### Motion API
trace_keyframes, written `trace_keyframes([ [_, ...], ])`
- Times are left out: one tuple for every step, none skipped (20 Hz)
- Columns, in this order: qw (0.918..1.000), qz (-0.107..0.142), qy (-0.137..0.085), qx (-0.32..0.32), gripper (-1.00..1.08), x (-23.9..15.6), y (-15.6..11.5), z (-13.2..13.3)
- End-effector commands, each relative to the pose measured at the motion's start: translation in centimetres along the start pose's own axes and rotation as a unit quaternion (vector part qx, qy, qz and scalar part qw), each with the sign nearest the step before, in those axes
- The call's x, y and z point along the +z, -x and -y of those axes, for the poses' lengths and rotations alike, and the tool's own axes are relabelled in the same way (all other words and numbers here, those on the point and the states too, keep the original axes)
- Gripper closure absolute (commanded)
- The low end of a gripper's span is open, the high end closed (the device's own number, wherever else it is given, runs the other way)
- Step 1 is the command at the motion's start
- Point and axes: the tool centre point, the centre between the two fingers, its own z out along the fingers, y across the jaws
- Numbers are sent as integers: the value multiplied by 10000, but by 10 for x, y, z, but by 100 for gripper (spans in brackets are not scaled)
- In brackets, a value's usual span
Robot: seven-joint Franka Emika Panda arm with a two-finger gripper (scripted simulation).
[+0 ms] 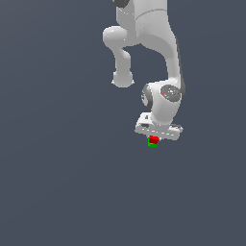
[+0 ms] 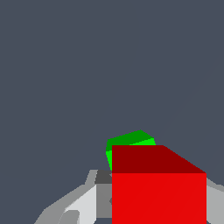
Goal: Stack the red cube on top of the green cube.
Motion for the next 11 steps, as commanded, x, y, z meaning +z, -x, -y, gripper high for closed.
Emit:
trace_keyframes([
  [10000,-9,-3,7,108,0,-1,1],
  [10000,-9,-3,7,-92,0,-1,1],
  [10000,-9,-3,7,-92,0,-1,1],
  [10000,-9,-3,7,-92,0,-1,1],
  [10000,-9,-3,7,-92,0,-1,1],
  [10000,-9,-3,7,-92,0,-1,1],
  [10000,-9,-3,7,-92,0,-1,1],
  [10000,-9,-3,7,-92,0,-1,1],
  [10000,-9,-3,7,-92,0,-1,1],
  [10000,-9,-3,7,-92,0,-1,1],
  [10000,-9,-3,7,-92,0,-1,1],
])
